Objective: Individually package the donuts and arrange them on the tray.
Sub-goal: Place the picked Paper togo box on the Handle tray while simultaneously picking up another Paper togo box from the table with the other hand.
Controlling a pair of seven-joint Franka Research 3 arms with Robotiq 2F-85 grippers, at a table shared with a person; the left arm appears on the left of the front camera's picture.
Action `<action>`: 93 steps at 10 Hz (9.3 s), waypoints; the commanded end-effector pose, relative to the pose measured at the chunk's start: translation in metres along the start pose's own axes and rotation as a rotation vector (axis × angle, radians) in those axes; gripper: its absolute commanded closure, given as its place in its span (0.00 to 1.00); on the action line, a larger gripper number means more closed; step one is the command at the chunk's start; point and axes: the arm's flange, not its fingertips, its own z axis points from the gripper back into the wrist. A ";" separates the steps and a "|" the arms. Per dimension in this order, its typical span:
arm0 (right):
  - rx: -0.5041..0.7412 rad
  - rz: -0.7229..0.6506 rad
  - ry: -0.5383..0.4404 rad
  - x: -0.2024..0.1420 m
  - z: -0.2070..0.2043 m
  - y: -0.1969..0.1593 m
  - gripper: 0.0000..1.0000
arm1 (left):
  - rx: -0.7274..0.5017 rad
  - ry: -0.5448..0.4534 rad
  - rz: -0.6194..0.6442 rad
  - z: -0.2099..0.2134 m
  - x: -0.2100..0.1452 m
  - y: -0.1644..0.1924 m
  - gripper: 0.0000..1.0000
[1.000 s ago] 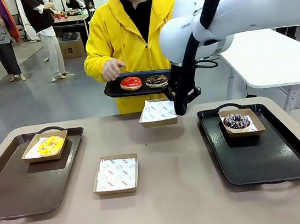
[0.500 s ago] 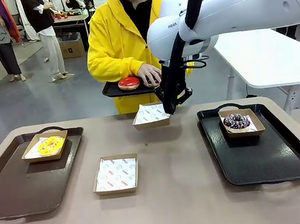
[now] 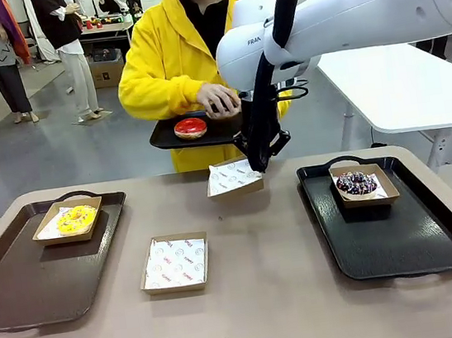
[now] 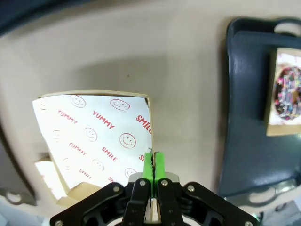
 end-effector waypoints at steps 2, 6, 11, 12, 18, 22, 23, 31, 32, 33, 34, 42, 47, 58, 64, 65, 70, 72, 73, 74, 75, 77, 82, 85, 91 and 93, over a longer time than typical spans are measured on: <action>0.007 -0.039 0.003 -0.004 0.002 0.002 1.00 | -0.004 -0.002 0.000 0.001 -0.001 0.000 0.00; 0.007 -0.039 0.003 -0.004 0.002 0.002 1.00 | -0.004 -0.002 0.000 0.001 -0.001 0.000 0.00; 0.007 -0.039 0.003 -0.004 0.002 0.002 1.00 | -0.004 -0.002 0.000 0.001 -0.001 0.000 0.00; 0.007 -0.039 0.003 -0.004 0.002 0.002 1.00 | -0.004 -0.002 0.000 0.001 -0.001 0.000 0.00; 0.007 -0.039 0.003 -0.004 0.002 0.002 1.00 | -0.004 -0.002 0.000 0.001 -0.001 0.000 0.00; 0.007 -0.039 0.003 -0.004 0.002 0.002 1.00 | -0.004 -0.002 0.000 0.001 -0.001 0.000 0.00; 0.007 -0.039 0.003 -0.004 0.002 0.002 1.00 | -0.004 -0.002 0.000 0.001 -0.001 0.000 0.00; -0.076 0.123 -0.074 -0.142 0.070 -0.119 0.99 | 0.343 0.219 -0.164 -0.070 0.000 -0.142 0.00; -0.079 0.137 -0.073 -0.150 0.065 -0.144 0.99 | 0.412 0.258 -0.168 -0.092 0.000 -0.155 0.00; -0.068 0.103 -0.068 -0.153 0.057 -0.173 0.99 | 0.487 0.281 -0.183 -0.117 0.001 -0.167 0.00; -0.033 0.083 -0.071 -0.154 0.048 -0.194 0.99 | 0.550 0.302 -0.186 -0.140 0.003 -0.175 0.00; -0.008 0.022 -0.044 -0.144 0.007 -0.247 0.99 | 0.840 0.309 -0.182 -0.288 0.021 -0.153 0.00; -0.008 0.022 -0.044 -0.144 0.007 -0.247 0.99 | 0.910 0.182 -0.240 -0.357 0.009 -0.124 0.00; -0.008 0.022 -0.044 -0.144 0.007 -0.247 0.99 | 0.879 0.204 -0.258 -0.358 0.010 -0.125 0.00; -0.013 0.055 -0.044 -0.153 -0.026 -0.273 0.99 | 0.958 0.155 -0.197 -0.382 0.014 -0.125 0.00; 0.005 0.051 -0.035 -0.153 -0.035 -0.282 0.99 | 1.004 0.164 -0.172 -0.392 0.012 -0.124 0.00; 0.041 0.034 -0.046 -0.151 -0.057 -0.299 0.99 | 1.165 0.155 -0.074 -0.422 0.005 -0.117 0.00; 0.054 0.033 -0.040 -0.147 -0.065 -0.301 0.99 | 1.172 0.148 -0.053 -0.428 0.008 -0.110 0.00; 0.059 0.036 -0.031 -0.145 -0.070 -0.301 0.99 | 1.179 0.148 -0.061 -0.430 0.009 -0.106 0.00; 0.061 0.029 -0.026 -0.143 -0.074 -0.302 0.99 | 1.185 0.126 -0.045 -0.431 0.011 -0.102 0.00; 0.066 0.024 -0.022 -0.142 -0.077 -0.302 0.99 | 1.181 0.130 -0.042 -0.431 0.014 -0.100 0.00; 0.067 0.022 -0.020 -0.140 -0.081 -0.300 0.99 | 1.172 0.131 -0.043 -0.434 0.018 -0.092 0.00; 0.076 0.011 -0.002 -0.136 -0.088 -0.300 0.99 | 1.167 0.169 -0.089 -0.438 0.009 -0.077 0.00; 0.086 0.007 -0.001 -0.135 -0.088 -0.300 0.99 | 1.166 0.166 -0.121 -0.435 0.001 -0.073 0.00; 0.093 -0.001 -0.012 -0.133 -0.089 -0.301 0.99 | 1.166 0.183 -0.142 -0.436 0.000 -0.069 0.00; 0.096 0.007 -0.016 -0.132 -0.089 -0.301 0.99 | 1.167 0.191 -0.147 -0.437 0.000 -0.068 0.04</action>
